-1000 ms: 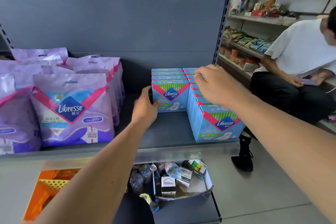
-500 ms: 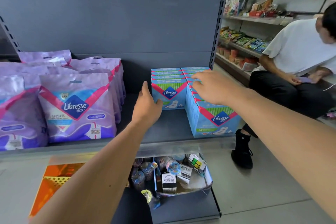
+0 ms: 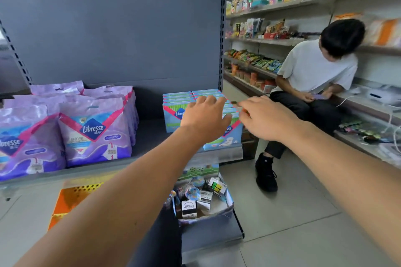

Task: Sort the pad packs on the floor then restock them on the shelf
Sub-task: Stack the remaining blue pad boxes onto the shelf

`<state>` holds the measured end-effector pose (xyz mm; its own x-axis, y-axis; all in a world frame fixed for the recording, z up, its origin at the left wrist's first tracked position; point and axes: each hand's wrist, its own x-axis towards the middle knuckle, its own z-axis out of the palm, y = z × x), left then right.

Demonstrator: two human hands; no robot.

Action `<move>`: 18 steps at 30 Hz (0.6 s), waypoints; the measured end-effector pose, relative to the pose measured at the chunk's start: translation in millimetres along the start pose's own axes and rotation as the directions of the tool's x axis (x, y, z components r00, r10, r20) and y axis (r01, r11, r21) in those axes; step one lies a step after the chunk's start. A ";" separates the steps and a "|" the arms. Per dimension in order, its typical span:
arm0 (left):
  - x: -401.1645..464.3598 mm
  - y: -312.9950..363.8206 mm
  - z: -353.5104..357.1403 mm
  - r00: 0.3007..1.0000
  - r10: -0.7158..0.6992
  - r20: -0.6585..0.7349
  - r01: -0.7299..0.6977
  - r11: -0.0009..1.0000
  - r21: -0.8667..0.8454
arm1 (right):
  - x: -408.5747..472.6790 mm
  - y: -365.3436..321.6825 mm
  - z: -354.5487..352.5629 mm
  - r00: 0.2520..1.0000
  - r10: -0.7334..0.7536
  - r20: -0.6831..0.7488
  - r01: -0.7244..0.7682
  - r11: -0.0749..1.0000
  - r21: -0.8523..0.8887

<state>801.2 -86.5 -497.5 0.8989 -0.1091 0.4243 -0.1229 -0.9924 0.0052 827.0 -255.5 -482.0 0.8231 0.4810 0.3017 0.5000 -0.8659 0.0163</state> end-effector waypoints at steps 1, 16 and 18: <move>-1.7 17.7 -3.6 0.999 0.029 0.015 -0.029 1.000 -0.010 | -17.1 8.3 -5.9 1.000 0.023 -0.001 -0.023 1.000 -0.006; -34.7 307.1 28.8 0.767 0.613 0.188 -0.552 0.781 -0.293 | -292.7 145.7 -22.9 0.760 0.647 0.062 -0.633 0.759 -0.151; -40.4 338.7 36.4 0.712 0.680 0.174 -0.606 0.721 -0.336 | -326.5 158.5 -21.6 0.675 0.734 0.076 -0.720 0.678 -0.148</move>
<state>738.6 -420.2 -545.8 0.6294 -0.7627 0.1485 -0.7751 -0.6297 0.0511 631.6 -552.8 -557.3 0.9431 -0.3004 0.1427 -0.2939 -0.9536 -0.0650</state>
